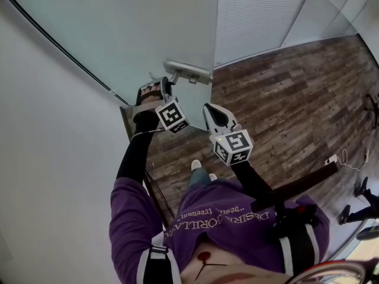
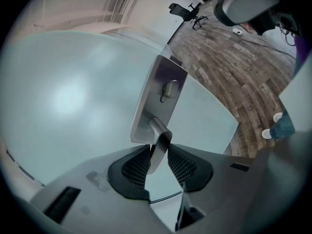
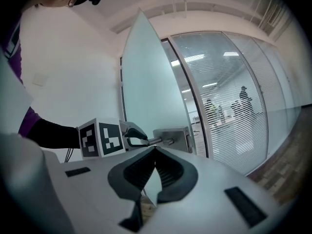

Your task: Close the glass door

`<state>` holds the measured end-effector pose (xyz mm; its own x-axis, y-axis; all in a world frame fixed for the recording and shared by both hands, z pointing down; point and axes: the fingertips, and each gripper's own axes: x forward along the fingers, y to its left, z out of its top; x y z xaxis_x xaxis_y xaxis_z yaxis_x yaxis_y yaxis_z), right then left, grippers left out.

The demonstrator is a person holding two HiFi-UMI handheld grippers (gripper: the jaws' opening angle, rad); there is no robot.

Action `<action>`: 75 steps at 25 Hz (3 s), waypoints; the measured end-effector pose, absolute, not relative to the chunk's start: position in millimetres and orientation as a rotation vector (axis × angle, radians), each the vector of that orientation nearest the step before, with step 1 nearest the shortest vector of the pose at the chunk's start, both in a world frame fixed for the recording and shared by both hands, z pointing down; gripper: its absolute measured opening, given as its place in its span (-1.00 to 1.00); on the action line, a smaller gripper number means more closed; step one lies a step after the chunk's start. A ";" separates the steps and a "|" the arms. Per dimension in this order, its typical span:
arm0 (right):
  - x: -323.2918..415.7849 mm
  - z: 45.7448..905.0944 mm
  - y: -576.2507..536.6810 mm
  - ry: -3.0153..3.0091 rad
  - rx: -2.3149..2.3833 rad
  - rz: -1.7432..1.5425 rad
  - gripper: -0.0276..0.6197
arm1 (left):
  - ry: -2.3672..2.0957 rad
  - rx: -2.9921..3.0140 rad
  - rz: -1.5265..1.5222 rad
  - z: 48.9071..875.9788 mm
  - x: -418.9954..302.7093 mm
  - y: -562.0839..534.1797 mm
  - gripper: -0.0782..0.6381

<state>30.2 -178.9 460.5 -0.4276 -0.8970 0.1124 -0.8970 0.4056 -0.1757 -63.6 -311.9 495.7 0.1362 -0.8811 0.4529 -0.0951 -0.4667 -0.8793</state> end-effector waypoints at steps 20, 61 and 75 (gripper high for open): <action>43.1 439.9 -258.2 -2.517 1.874 0.297 -0.95 | 0.872 -1.772 -1.395 485.3 -13.1 -388.7 -0.47; 139.3 437.7 -321.3 -2.491 1.948 0.243 -0.95 | 0.974 -1.775 -1.463 491.8 31.2 -472.5 -0.49; 175.0 448.9 -350.0 -2.498 1.936 0.286 -0.95 | 1.017 -1.796 -1.503 493.3 45.3 -515.6 -0.49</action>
<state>175.0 -350.0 448.9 -0.2550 -0.9632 0.0849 -0.9575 0.2392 -0.1611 45.3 -515.6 493.3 0.0749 -0.8398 0.5377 -0.1865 -0.5415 -0.8198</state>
